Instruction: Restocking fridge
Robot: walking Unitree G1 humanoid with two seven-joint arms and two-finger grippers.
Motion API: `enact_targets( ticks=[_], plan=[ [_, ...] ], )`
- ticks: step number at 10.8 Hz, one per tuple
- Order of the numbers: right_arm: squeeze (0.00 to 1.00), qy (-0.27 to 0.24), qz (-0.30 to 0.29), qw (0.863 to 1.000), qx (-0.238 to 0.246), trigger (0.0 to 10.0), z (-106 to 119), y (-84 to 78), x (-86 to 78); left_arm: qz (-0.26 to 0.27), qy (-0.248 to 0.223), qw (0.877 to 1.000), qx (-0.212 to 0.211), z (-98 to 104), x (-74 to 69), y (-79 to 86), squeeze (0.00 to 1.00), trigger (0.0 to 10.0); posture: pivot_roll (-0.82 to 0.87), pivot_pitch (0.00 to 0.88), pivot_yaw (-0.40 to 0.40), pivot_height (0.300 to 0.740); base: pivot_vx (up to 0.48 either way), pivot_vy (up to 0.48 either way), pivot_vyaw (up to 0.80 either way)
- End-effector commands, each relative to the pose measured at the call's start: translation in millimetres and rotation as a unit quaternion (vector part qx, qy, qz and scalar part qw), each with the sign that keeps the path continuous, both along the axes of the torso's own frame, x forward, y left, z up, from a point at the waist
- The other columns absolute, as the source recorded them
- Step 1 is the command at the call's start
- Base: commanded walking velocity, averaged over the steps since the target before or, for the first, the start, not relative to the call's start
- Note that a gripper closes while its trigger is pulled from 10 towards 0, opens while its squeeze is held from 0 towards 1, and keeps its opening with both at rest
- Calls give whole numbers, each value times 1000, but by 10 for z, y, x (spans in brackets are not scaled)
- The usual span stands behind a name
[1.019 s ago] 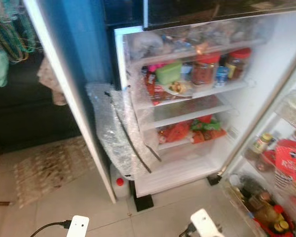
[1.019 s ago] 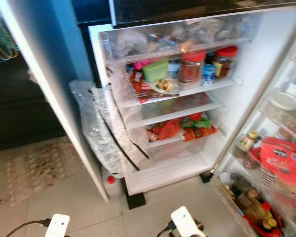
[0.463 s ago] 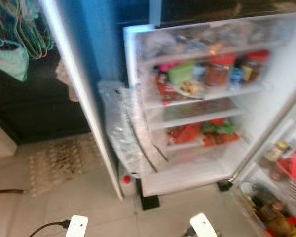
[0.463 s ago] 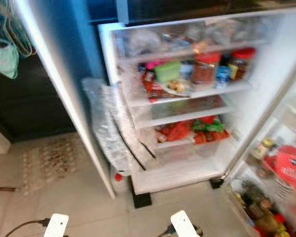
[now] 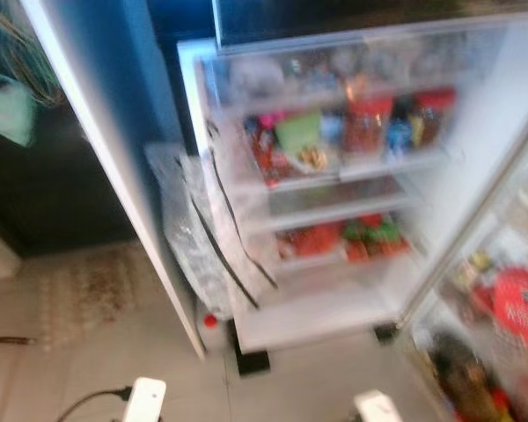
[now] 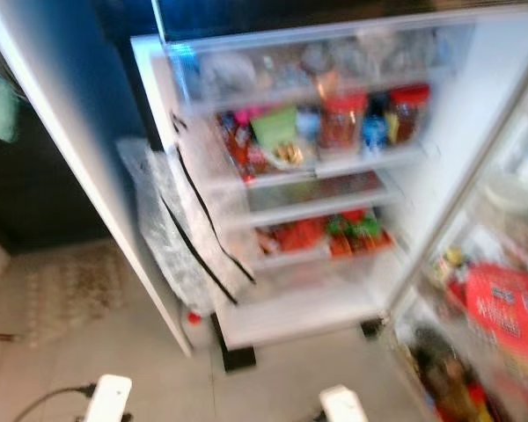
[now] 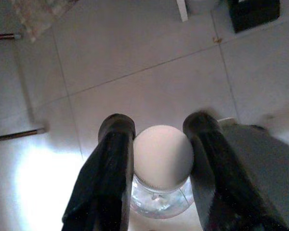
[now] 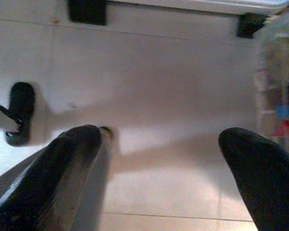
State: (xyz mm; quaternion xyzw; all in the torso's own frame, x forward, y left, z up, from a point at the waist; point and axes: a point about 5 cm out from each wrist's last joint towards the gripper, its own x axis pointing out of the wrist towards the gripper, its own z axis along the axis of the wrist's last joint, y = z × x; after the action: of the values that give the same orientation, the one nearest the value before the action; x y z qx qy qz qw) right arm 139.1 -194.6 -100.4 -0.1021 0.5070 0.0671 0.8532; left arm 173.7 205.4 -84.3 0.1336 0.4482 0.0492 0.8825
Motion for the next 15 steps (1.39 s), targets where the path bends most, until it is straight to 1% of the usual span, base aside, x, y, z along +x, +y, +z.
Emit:
enact_targets(
  ticks=[1, 3, 10, 12, 13, 14, 15],
  plan=[
    [0, -7, 1, 1000, 10, 10000, 8, 78, 50, 2, 10, 1000, 9, -18, -60, 55, 0, 10000, -50, 7, 8, 740, 0, -266, 0],
    [0, -8, -2, 1000, 7, 10000, 20, 43, 74, -1, 10, 1000, 10, -18, -60, 54, 0, 10000, -55, 0, 10, 740, 0, -266, 0],
    [0, 3, -6, 1000, 1, 10000, 3, 8, 20, -4, 8, 1000, 9, -10, -41, 54, 0, 10000, -59, 0, 14, 740, 0, -265, 0],
    [0, -2, -1, 1000, 2, 10000, 10, 33, 46, 1, -2, 1000, 5, -1, -32, 59, 0, 10000, -60, 3, 13, 740, 0, 0, 0],
    [0, -1, -1, 1000, 2, 10000, 7, 32, 38, -4, -19, 1000, 1, 28, 22, 46, 0, 10000, -61, 6, 11, 740, 0, 0, 0],
    [0, 1, 2, 1000, 2, 10000, 3, 37, 29, -9, -72, 997, 5, 152, 220, 69, 0, 10000, -59, 6, 10, 740, 0, 0, 0],
    [0, 3, 4, 1000, 1, 10000, -1, 36, 18, -23, -131, 991, -5, 299, 426, 63, 0, 10000, -55, 10, 6, 740, 0, 0, 0]
  ],
)
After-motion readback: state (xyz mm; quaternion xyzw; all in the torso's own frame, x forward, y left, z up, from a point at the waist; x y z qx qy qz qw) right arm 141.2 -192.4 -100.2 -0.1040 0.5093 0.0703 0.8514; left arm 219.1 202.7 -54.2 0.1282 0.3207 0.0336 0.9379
